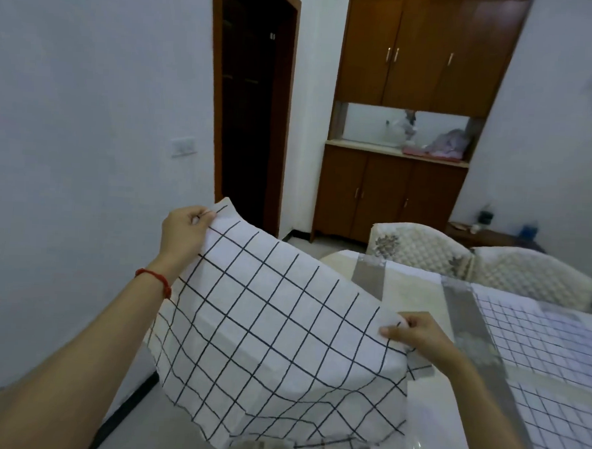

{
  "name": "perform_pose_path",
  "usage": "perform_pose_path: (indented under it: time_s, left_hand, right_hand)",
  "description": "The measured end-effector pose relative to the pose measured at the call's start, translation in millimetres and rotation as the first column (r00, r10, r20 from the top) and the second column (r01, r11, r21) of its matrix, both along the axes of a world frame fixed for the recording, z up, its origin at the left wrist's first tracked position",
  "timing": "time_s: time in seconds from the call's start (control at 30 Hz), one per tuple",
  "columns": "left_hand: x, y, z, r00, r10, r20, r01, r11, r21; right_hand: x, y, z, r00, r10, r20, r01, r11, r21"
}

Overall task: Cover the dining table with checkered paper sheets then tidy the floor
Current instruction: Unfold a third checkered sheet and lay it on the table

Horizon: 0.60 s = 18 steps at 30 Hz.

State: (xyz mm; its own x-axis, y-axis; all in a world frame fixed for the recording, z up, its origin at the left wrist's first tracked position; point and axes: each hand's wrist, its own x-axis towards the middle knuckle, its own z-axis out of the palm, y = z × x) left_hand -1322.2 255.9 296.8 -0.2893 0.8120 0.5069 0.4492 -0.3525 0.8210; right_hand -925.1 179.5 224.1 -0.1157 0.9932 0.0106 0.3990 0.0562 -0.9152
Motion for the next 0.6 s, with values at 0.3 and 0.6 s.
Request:
perform_pose_path:
  time_s: [0.3,0.6]
  left_hand:
    - [144,58,-58,0.995,-0.006,-0.102,-0.008,0.991,-0.136]
    - [260,95,-188,0.999,0.039,-0.012,-0.041,0.919,-0.392]
  right_hand:
    - [149,43,-2,0.978,-0.106,0.180,0.126,0.986,-0.108]
    - [256,72,-84,0.935,-0.129,0.330,0.202,0.959,-0.198]
